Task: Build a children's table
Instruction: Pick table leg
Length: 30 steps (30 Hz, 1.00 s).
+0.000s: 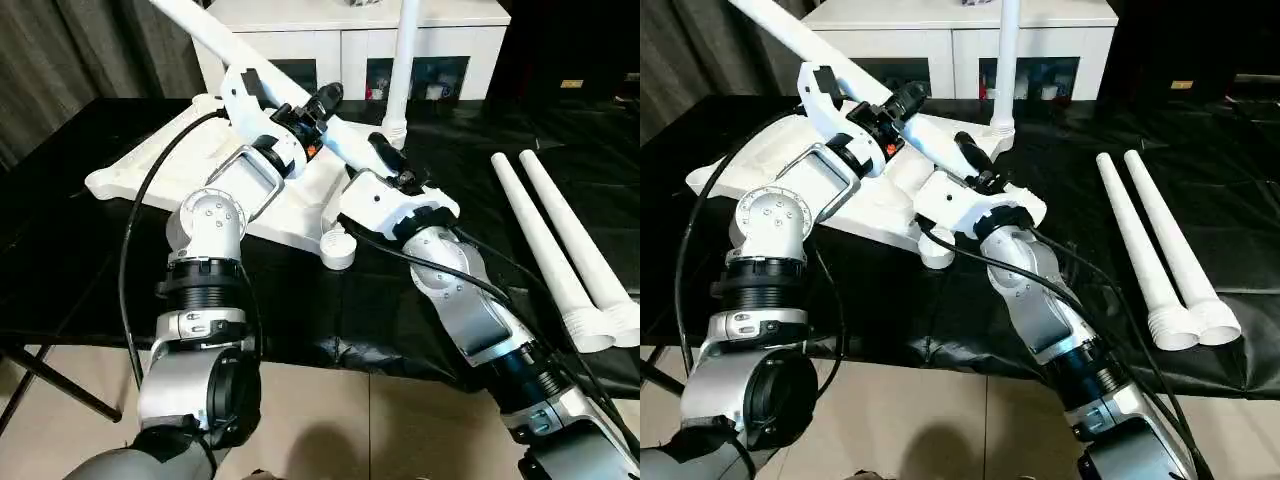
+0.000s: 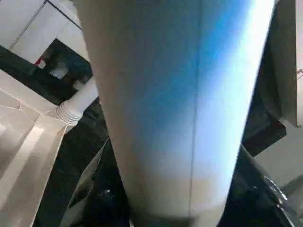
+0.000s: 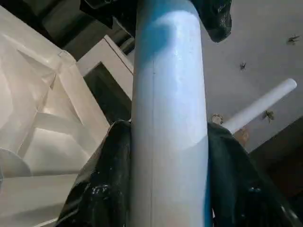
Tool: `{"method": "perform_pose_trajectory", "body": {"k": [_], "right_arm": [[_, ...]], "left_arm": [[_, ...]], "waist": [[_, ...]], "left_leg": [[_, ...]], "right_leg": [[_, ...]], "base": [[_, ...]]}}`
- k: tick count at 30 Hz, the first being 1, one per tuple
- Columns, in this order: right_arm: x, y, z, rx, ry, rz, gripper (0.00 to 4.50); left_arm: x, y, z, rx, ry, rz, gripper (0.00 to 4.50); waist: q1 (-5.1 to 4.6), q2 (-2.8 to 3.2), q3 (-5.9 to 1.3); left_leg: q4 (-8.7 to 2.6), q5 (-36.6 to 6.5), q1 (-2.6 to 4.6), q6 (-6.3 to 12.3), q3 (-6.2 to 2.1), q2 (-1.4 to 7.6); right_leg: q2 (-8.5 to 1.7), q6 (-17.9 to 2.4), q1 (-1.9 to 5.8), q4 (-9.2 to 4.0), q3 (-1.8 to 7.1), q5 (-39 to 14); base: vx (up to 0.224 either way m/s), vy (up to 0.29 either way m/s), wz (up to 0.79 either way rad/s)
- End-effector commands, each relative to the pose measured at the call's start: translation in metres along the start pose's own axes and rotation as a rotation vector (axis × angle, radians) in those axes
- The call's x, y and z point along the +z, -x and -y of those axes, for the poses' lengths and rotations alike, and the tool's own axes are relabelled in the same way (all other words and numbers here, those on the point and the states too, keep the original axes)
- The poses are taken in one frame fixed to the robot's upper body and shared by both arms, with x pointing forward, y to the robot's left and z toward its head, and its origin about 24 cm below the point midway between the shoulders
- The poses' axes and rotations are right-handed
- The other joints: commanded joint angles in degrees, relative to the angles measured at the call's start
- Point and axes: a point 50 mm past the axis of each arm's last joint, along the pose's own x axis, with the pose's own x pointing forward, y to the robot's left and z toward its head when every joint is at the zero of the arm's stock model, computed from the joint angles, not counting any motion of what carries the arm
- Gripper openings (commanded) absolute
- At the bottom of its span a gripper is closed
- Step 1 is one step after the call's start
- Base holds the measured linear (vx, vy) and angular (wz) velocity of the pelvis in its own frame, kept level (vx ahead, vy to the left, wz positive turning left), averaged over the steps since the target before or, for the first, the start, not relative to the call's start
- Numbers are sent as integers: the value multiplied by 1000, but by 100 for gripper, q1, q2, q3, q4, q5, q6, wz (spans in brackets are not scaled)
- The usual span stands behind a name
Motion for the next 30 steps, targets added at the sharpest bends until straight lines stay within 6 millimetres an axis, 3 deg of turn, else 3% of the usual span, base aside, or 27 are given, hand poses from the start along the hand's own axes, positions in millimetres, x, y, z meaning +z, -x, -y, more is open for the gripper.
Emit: {"method": "perform_pose_trajectory", "body": {"k": [1, 5, 7, 8, 15, 19, 22, 23, 26, 27, 30], "right_arm": [[8, -5, 3, -9, 32, 27, 175], [9, -6, 2, -2, 36, 31, 175], [11, -7, 2, -2, -15, 47, 245], [12, -7, 2, -4, -32, 52, 245], [7, -4, 11, 59, -303, 76, 291], [3, -3, 14, 132, -493, 87, 297], [-2, -1, 16, 214, -632, 80, 297], [-3, 1, 17, 273, -707, 92, 325], [-3, 8, 18, 444, -891, 120, 336], [-4, 12, 18, 541, -946, 132, 362], [-8, 15, 18, 624, -979, 119, 381]], "left_arm": [[6, -2, 5, -2, -13, 9, 185], [7, -2, 5, -2, -12, 17, 181], [10, -1, 4, -2, -15, 28, 180], [11, 0, 3, -2, -18, 31, 180], [20, 4, -2, -61, -158, 24, 175], [22, 7, 0, -134, -227, -19, 175], [25, 10, -1, -174, -276, -43, 175], [26, 10, -1, -193, -298, -58, 175], [30, 13, 6, -315, -371, -101, 175], [30, 15, 14, -412, -399, -135, 175], [28, 19, 24, -525, -412, -176, 175]], "waist": [[13, -61, -497], [13, -64, -498], [12, -57, -498], [11, -55, -497], [4, -28, -491], [9, 13, -491], [5, 34, -495], [1, 34, -495], [5, 40, -494], [9, 41, -498], [41, 54, -501]], "left_leg": [[-320, -718, 110, 493, -14, 8], [-318, -717, 110, 490, -13, 5], [-321, -732, 112, 507, -14, 9], [-322, -747, 110, 511, -16, 11], [-344, -907, 133, 562, -15, 15], [-354, -904, 143, 538, -28, 49], [-363, -985, 157, 512, -38, 59], [-363, -972, 157, 492, -36, 57], [-369, -977, 165, 497, -40, 59], [-370, -941, 163, 503, -42, 60], [-368, -904, 167, 440, -34, 85]], "right_leg": [[-121, -1463, 420, -338, 90, 32], [-118, -1453, 420, -339, 90, 19], [-123, -1460, 416, -337, 90, 13], [-124, -1459, 416, -338, 90, -1], [-123, -1461, 419, -355, 88, -28], [-130, -1614, 418, -318, 86, 180], [-144, -1685, 443, -305, 85, 221], [-145, -1697, 445, -308, 85, 234], [-154, -1718, 470, -310, 88, 182], [-154, -1735, 477, -302, 88, 213], [-167, -1808, 459, -291, 83, 231]], "base": [[0, 0, 0], [0, 0, 0], [0, 0, 0], [0, 0, 0], [0, 0, 0], [0, 0, 0], [0, 0, 0], [0, 0, 0], [0, 0, 0], [0, 0, 0], [0, 0, 0]]}}
